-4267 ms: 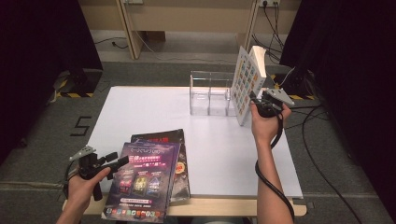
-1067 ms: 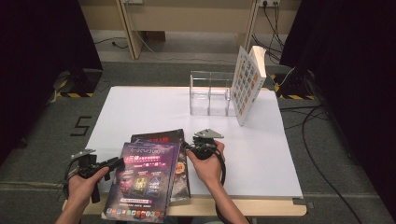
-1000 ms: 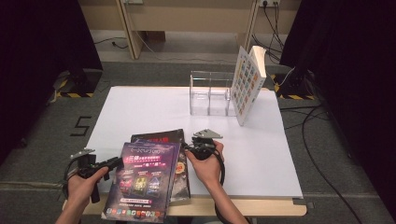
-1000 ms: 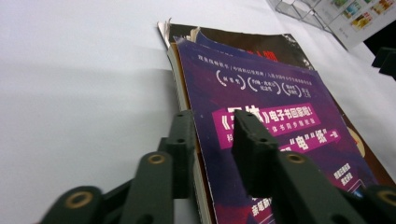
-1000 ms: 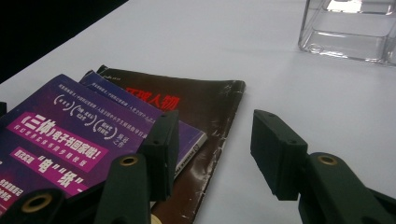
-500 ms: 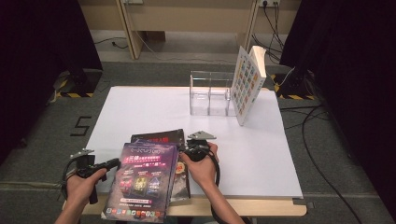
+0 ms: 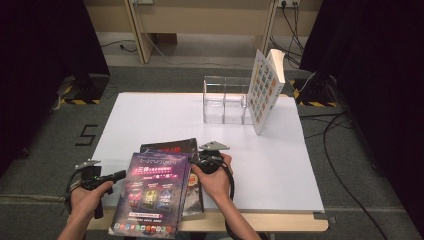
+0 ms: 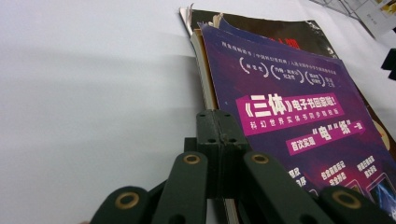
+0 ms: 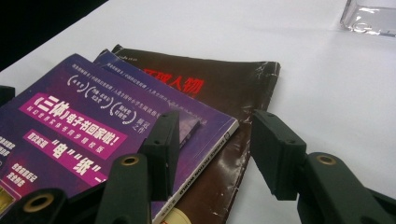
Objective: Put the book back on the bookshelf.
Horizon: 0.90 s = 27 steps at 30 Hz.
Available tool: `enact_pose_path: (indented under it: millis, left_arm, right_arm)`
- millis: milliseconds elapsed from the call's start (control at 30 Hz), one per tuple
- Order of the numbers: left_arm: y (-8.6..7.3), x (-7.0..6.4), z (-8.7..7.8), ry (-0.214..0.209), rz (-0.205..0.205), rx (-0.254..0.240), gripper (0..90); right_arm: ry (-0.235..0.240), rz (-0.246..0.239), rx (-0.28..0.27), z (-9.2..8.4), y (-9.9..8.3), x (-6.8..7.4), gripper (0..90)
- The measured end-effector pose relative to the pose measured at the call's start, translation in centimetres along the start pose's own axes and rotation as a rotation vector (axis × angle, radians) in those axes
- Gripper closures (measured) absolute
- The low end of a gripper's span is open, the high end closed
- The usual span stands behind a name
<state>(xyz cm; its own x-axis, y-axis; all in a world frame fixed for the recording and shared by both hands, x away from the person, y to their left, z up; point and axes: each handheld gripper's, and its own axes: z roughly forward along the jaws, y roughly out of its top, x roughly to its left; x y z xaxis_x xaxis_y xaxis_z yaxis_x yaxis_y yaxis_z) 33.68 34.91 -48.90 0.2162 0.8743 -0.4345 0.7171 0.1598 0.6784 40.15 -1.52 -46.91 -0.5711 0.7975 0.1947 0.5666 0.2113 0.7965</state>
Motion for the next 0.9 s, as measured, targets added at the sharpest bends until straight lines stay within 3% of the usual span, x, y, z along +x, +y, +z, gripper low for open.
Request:
enact_pose_path:
  millis: [367, 533, 900]
  left_arm:
    - [0.17, -0.6, -0.09, 0.016, 0.046, 0.002, 89.6]
    - [0.19, -0.91, 0.04, 0.043, 0.082, 0.013, 89.6]
    - [0.32, -0.74, -0.18, 0.027, 0.07, 0.006, 89.5]
  right_arm:
    - [0.013, 0.01, 0.037, 0.59, -0.62, 0.0, 53.0]
    - [0.017, 0.005, 0.041, 0.7, -0.65, 0.11, 53.0]
    - [0.053, -0.002, 0.059, 0.95, -0.59, 0.64, 55.5]
